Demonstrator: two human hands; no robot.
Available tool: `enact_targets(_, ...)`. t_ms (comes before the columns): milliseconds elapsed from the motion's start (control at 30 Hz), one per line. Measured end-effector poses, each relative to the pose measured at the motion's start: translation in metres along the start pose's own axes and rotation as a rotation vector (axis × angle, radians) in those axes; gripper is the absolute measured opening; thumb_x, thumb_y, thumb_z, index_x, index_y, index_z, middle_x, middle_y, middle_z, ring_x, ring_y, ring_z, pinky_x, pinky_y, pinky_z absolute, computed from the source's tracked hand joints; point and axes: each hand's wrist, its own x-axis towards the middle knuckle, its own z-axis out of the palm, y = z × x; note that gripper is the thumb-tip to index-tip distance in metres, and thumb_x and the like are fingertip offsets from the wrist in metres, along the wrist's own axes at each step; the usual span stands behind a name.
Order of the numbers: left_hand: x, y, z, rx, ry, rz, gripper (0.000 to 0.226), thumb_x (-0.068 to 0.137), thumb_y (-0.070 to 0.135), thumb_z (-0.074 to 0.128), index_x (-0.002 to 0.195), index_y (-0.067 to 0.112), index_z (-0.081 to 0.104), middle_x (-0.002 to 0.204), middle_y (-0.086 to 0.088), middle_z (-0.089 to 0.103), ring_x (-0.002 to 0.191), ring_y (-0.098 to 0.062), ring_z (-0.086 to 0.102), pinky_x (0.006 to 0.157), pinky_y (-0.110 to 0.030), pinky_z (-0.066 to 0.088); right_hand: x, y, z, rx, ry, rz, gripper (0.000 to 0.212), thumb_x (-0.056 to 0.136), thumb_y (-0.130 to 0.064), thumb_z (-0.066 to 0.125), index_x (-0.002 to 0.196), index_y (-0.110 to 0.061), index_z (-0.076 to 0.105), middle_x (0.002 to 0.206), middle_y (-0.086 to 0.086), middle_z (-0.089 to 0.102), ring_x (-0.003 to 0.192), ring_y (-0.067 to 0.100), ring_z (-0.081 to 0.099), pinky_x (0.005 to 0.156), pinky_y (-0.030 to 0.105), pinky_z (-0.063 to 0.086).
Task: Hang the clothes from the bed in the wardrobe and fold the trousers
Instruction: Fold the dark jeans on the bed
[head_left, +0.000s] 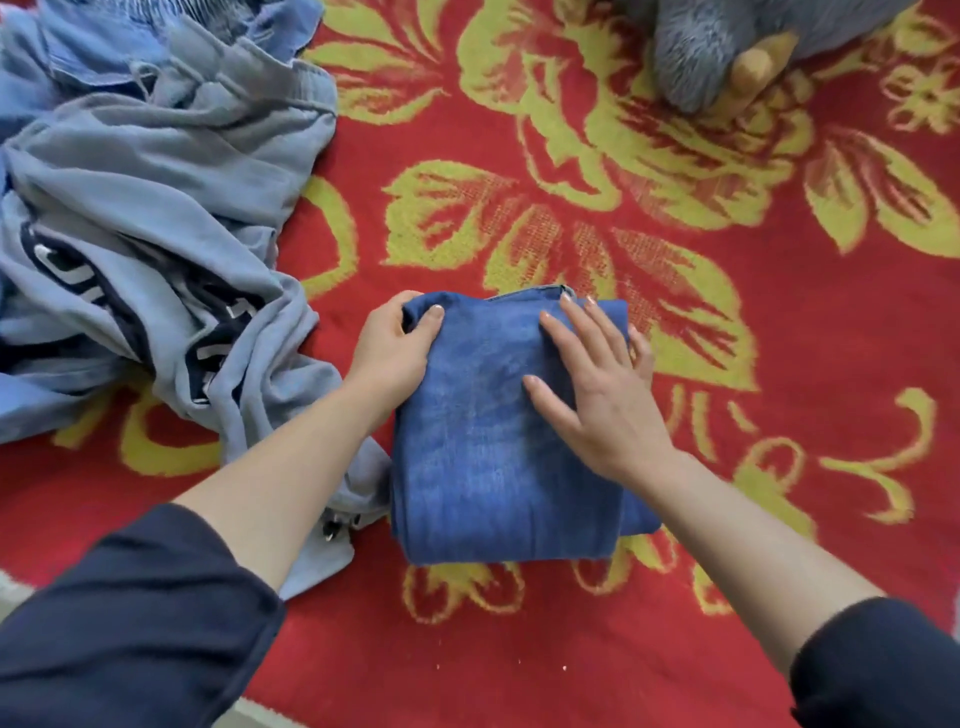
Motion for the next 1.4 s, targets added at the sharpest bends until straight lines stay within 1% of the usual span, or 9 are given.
enact_targets(233,0.002,-0.01,0.008,0.623,0.262,0.264,0.036,0.09,0.022,0.058,0.126,0.022,0.056,0.127,-0.007,0.05,0.124,-0.029,0.038,0.101,-0.041,0.027,0.031,0.017,0.021,-0.002,-0.262,-0.054,0.056,0.103,-0.041,0.03,0.154,-0.024,0.014,0.161,-0.002,0.011,0.149,0.013,-0.001,0.119,0.035,0.0)
enact_targets(333,0.009,-0.006,0.013,0.807,-0.125,0.48,0.056,0.096,0.041,0.046,0.146,0.018,0.035,0.154,-0.007,0.029,0.144,-0.024,0.02,0.114,-0.043,0.016,0.052,0.021,0.022,0.025,-0.323,-0.071,0.057,0.1,-0.038,0.042,0.151,-0.02,0.026,0.157,0.0,0.029,0.148,0.015,0.014,0.119,0.041,0.011)
enact_targets(500,0.019,-0.022,0.012,0.972,-0.465,0.128,0.081,0.095,0.06,0.031,0.154,0.012,0.002,0.161,-0.009,-0.005,0.148,-0.023,-0.01,0.12,-0.039,0.0,0.095,0.016,0.014,-0.023,-0.45,0.072,0.096,0.075,-0.048,0.071,0.152,-0.027,0.017,0.161,-0.007,0.009,0.149,0.015,-0.001,0.114,0.058,0.002)
enact_targets(633,0.046,-0.011,0.007,1.027,-0.569,0.046,0.095,0.085,0.071,0.042,0.153,0.012,0.01,0.161,-0.008,0.006,0.148,-0.026,0.006,0.118,-0.042,0.008,0.129,0.002,0.017,-0.153,-0.69,0.124,0.111,0.066,-0.045,0.079,0.153,-0.025,0.012,0.162,-0.005,0.005,0.148,0.02,-0.01,0.111,0.064,-0.002)
enact_targets(800,0.049,-0.013,0.003,0.918,-0.578,0.003,0.098,0.071,0.074,0.059,0.147,0.02,0.029,0.144,-0.006,0.036,0.133,-0.028,0.026,0.105,-0.046,0.03,0.142,-0.005,0.014,-0.179,-0.884,0.225,0.08,0.052,-0.051,0.079,0.122,-0.026,0.053,0.133,0.006,0.053,0.13,0.033,0.04,0.109,0.058,0.022)
enact_targets(933,0.038,-0.003,0.004,0.968,-0.588,-0.008,0.074,0.063,0.071,0.067,0.118,0.025,0.052,0.108,0.0,0.054,0.109,-0.025,0.035,0.088,-0.047,0.028,0.136,-0.013,0.012,-0.261,-0.924,0.238,0.087,0.034,-0.06,0.08,0.109,-0.025,0.054,0.125,0.008,0.052,0.128,0.041,0.036,0.103,0.059,0.026)
enact_targets(1133,0.008,0.005,-0.003,1.064,-0.56,0.109,0.064,0.052,0.072,0.07,0.095,0.027,0.053,0.086,0.007,0.051,0.092,-0.019,0.034,0.076,-0.041,0.024,0.096,-0.016,0.001,-0.131,-0.712,0.135,0.053,0.039,-0.054,0.085,0.076,-0.023,0.063,0.085,-0.006,0.055,0.102,0.022,0.042,0.096,0.053,0.025)
enact_targets(1267,-0.018,-0.005,-0.009,0.922,-0.601,0.145,0.071,0.056,0.064,0.075,0.115,0.029,0.056,0.128,0.002,0.042,0.124,-0.024,0.028,0.093,-0.043,0.029,0.055,-0.022,-0.01,-0.105,-0.665,0.039,0.066,0.048,-0.052,0.084,0.106,-0.024,0.068,0.132,-0.001,0.049,0.138,0.023,0.021,0.104,0.049,0.02)
enact_targets(1400,-0.043,-0.018,-0.014,0.917,-0.767,0.069,0.098,0.057,0.06,0.076,0.143,0.033,0.037,0.161,0.0,0.008,0.148,-0.023,-0.006,0.116,-0.045,0.012,0.01,-0.036,-0.013,-0.108,-0.619,-0.062,0.061,0.053,-0.048,0.082,0.105,-0.024,0.062,0.143,-0.003,0.044,0.146,0.022,0.014,0.105,0.044,0.021)
